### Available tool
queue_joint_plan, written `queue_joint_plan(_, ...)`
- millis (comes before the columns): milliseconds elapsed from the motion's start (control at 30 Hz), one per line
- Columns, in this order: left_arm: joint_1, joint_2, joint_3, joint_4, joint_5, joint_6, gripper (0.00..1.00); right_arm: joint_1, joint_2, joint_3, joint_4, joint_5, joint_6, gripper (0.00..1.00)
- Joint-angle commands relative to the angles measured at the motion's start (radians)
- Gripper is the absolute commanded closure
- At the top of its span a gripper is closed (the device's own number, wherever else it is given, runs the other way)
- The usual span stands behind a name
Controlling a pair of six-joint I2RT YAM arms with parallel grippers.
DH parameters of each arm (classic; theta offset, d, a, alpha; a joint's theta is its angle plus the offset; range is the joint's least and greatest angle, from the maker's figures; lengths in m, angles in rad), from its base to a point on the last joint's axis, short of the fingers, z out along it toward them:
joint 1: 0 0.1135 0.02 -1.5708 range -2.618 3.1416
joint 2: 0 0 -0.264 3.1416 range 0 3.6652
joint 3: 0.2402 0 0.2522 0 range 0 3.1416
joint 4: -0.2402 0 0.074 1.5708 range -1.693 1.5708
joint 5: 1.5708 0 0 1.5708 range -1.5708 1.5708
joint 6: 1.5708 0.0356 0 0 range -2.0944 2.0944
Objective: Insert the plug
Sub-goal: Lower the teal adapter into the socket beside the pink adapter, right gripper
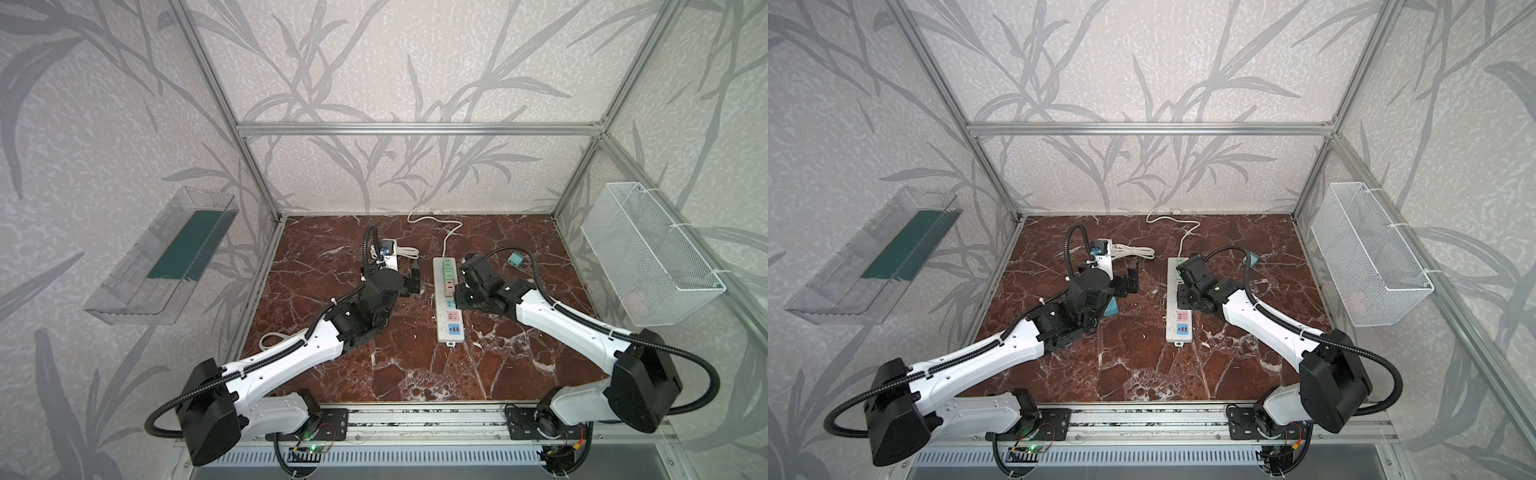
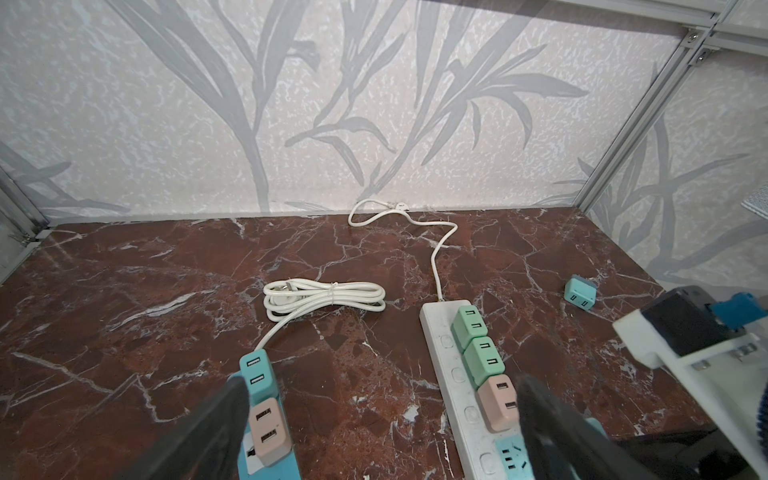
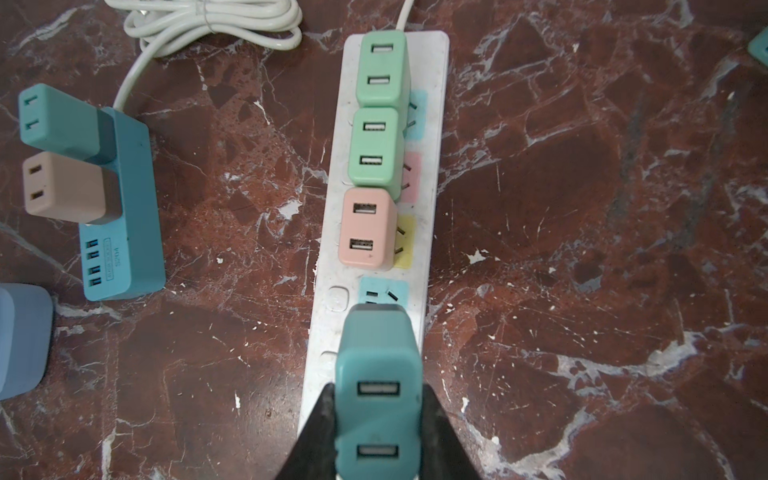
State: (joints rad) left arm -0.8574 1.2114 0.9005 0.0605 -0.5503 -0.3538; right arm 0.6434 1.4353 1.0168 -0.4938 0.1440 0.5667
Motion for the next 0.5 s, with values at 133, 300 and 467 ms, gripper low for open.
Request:
queue_joint_plan(133, 0.001, -0.029, -0.022, -0.002, 0.016, -0.041, 0.01, 0.006, 0.063, -0.015, 0.06, -0.04, 0.059, 1.0)
queue_joint_plan(300, 0.002, -0.036, -0.016, -0.009, 0.023, -0.031, 0.01, 0.007, 0.105, -0.012, 0.09, -0.018, 0.064, 1.0)
queue_joint_plan(467, 0.001, -0.042, -0.026, 0.006, 0.033, -0.027, 0.01, 0.005, 0.147, 0.019, 0.08, 0.024, 0.065, 1.0)
